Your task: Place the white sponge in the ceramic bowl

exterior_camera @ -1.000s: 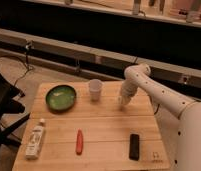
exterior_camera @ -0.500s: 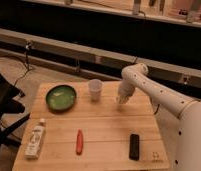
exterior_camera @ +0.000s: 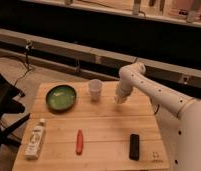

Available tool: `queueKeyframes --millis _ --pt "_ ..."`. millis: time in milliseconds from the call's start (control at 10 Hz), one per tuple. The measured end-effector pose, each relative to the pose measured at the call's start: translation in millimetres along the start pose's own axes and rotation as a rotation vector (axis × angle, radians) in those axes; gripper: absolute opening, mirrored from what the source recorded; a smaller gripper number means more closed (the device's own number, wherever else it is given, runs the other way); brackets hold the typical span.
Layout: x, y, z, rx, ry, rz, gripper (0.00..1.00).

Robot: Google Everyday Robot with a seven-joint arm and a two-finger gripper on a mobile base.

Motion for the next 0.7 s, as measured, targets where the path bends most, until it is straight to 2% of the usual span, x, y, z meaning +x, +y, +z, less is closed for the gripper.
queueKeyframes --millis 700 --pt "-16 -4 -5 0.006 0.01 -0.035 0.0"
